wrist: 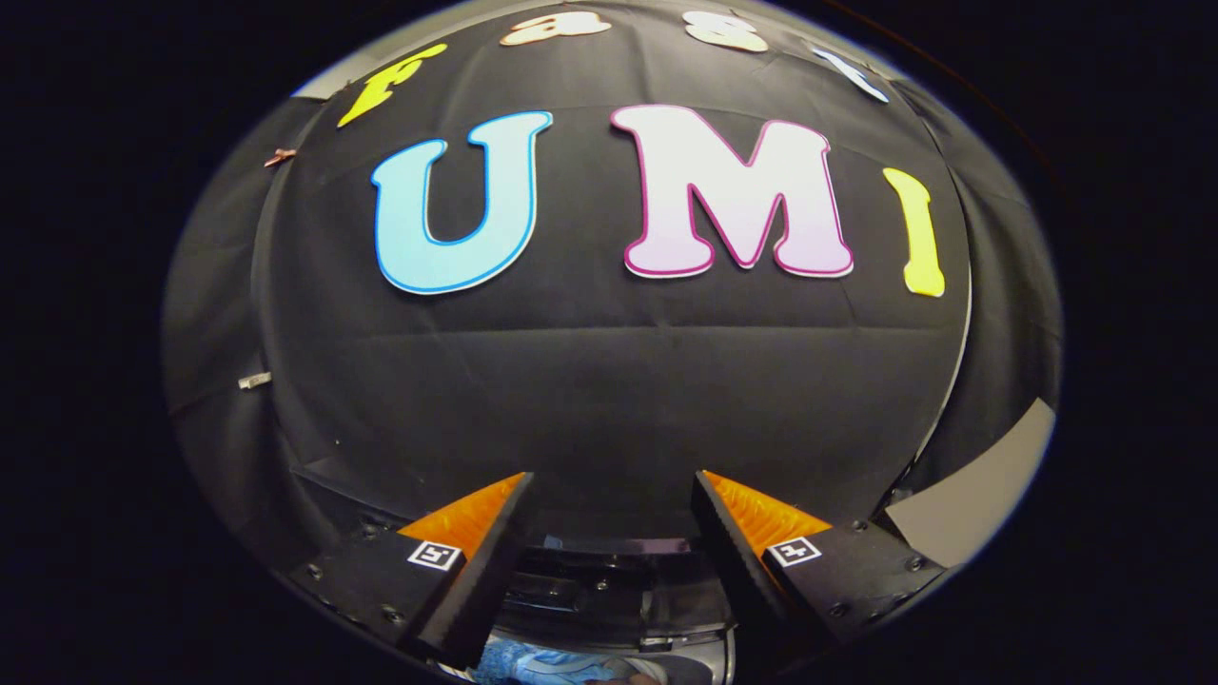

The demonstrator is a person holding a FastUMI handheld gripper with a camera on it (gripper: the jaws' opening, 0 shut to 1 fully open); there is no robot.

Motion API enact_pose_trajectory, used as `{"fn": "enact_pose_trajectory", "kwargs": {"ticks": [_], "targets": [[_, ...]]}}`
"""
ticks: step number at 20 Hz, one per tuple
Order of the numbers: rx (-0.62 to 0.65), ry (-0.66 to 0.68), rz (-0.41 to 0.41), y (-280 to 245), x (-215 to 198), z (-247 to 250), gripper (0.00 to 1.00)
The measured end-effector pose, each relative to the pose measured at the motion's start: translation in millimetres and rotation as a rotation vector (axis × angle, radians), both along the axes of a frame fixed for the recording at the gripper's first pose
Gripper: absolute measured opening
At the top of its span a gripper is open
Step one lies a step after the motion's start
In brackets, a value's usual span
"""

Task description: Put the clothes into the washing machine and then close the washing machine lid.

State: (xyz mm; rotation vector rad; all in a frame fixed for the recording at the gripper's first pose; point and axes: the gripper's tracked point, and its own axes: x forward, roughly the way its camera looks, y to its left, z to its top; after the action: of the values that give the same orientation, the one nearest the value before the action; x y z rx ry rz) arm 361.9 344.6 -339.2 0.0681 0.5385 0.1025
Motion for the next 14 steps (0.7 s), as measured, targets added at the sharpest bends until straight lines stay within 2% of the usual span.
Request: {"fn": "enact_pose_trajectory", "kwargs": {"ticks": [5, 14], "targets": [[-0.011, 0.041, 0.017, -5, -9, 0, 1.00], [-0.028, 0.108, 0.023, -9, -79, 14, 1.00]]}}
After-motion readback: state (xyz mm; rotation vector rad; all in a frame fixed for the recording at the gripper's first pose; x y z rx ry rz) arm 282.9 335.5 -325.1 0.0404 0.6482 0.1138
